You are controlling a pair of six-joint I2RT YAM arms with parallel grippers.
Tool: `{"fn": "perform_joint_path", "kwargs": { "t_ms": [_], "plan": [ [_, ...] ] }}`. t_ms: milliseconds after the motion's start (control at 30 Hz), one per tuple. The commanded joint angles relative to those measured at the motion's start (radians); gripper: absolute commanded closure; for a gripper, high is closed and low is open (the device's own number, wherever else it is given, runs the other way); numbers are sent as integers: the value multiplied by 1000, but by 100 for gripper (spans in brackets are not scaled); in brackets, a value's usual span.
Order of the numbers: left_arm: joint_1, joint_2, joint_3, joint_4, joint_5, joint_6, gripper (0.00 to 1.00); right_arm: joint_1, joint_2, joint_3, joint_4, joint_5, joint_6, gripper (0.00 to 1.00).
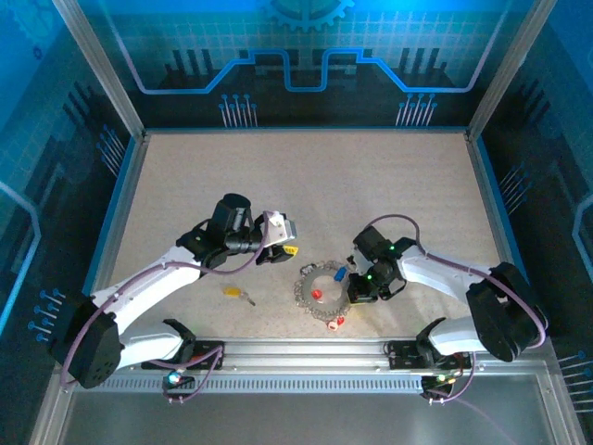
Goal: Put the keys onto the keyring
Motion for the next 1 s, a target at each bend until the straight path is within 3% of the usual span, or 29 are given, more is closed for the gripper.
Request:
{"fn": "perform_joint_path", "kwargs": {
  "t_ms": [0,300,367,500,700,900,967],
  "plan": [
    [7,-13,-3,19,53,-12,52,18,-22,55,-43,67,-77,96],
    [7,-4,-39,116,195,-46,51,103,21,105,23,231,-219,97],
    [8,-5,-49,112,182,-28,51,103,69,136,47,195,-246,96],
    [27,-6,-50,75,152,-2,51,166,179,262,-30,323,-285,90],
    [77,-6,-99,142,140,-12,51,170,311,394,-160,368,-373,87],
    [140,2,-122,194,149,-12,51,166,319,414,-180,349,-632,88],
    [157,5,-125,208,155,-22,52,158,316,412,-170,352,-650,86]
  ]
}}
